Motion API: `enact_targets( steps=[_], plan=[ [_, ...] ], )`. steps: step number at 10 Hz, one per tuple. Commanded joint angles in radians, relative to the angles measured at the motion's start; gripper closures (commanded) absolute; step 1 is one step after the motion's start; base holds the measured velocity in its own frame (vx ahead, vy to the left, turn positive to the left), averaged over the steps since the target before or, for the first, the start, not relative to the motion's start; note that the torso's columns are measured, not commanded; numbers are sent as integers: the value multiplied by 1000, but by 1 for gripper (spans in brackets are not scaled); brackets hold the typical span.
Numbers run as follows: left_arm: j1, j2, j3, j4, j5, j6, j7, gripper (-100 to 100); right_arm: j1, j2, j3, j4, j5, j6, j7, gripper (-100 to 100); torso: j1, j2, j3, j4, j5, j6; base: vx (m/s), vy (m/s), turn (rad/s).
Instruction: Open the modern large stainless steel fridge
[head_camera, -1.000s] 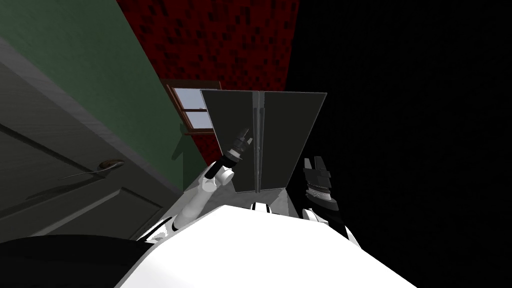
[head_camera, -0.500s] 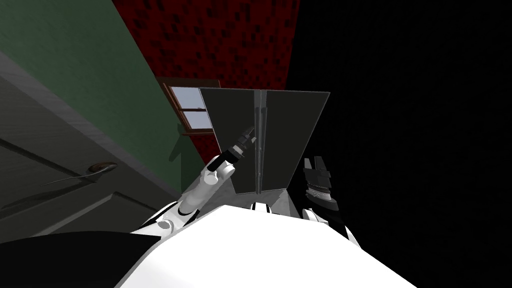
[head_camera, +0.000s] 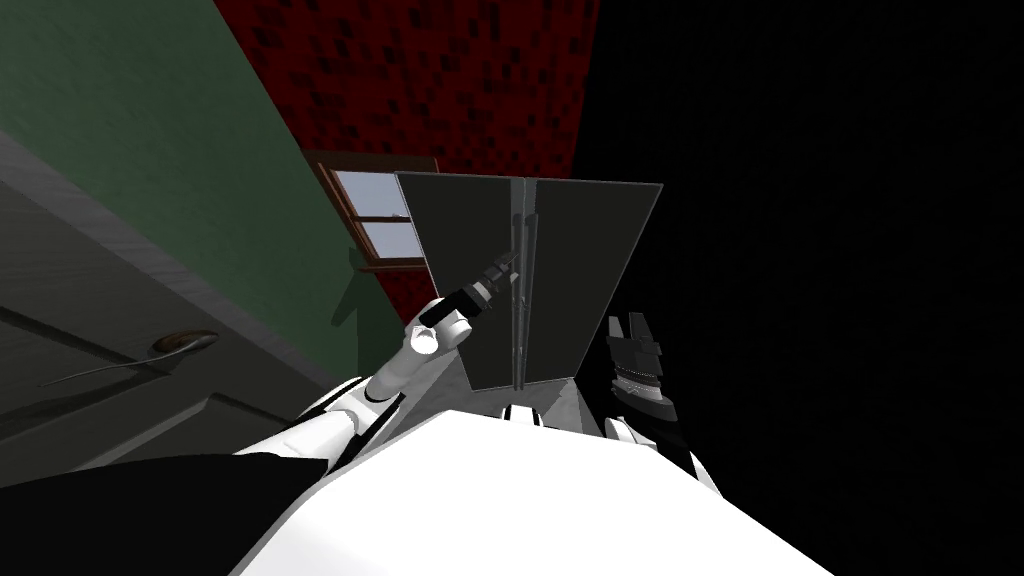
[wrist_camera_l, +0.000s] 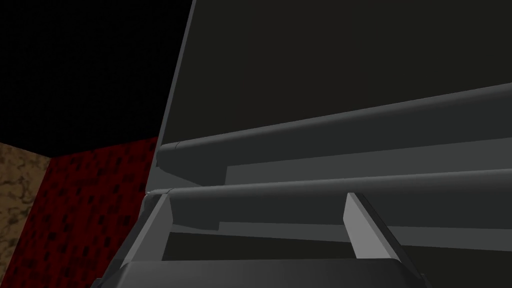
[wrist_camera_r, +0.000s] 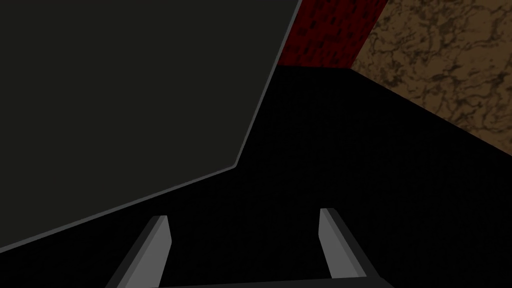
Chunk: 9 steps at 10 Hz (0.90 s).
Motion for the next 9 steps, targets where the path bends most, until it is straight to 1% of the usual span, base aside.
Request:
enact_targets(
  steps=[1,2,3,4,5,6,7,8,9],
  plan=[
    [-77,43,-22,18,32,76,12,-100,0,0,0,0,0,0,0,0,-1,-2,-2,1,-1,1,8,35,-44],
    [-107,43,-22,18,32,97,12,-100,0,0,0,0,0,0,0,0,-2,-4,-4,0,-1,2,0,33,-26],
    [-140,69,-35,28,53,134,19,-100,0,0,0,0,0,0,0,0,-4,-6,-5,0,-2,2,9,41,-43],
    [-166,69,-35,28,53,151,19,-100,0,0,0,0,0,0,0,0,-4,-8,-7,-1,-2,2,9,33,-25],
    [-195,94,-48,40,74,185,25,-100,0,0,0,0,0,0,0,0,-4,-9,-8,-1,-2,2,6,26,-30],
    [-222,94,-48,40,74,205,25,-100,0,0,0,0,0,0,0,0,-4,-11,-9,-1,-2,3,0,23,-32],
    [-226,94,-48,40,74,205,25,-100,0,0,0,0,0,0,0,0,-5,-12,-10,-1,-3,3,-4,12,0],
    [-263,118,-61,53,94,257,31,-100,0,0,0,0,0,0,0,0,-7,-12,-10,0,-3,4,4,14,-40],
    [-285,118,-61,53,94,259,31,-100,0,0,0,0,0,0,0,0,-7,-14,-12,-1,-3,4,1,19,-24]
  ],
)
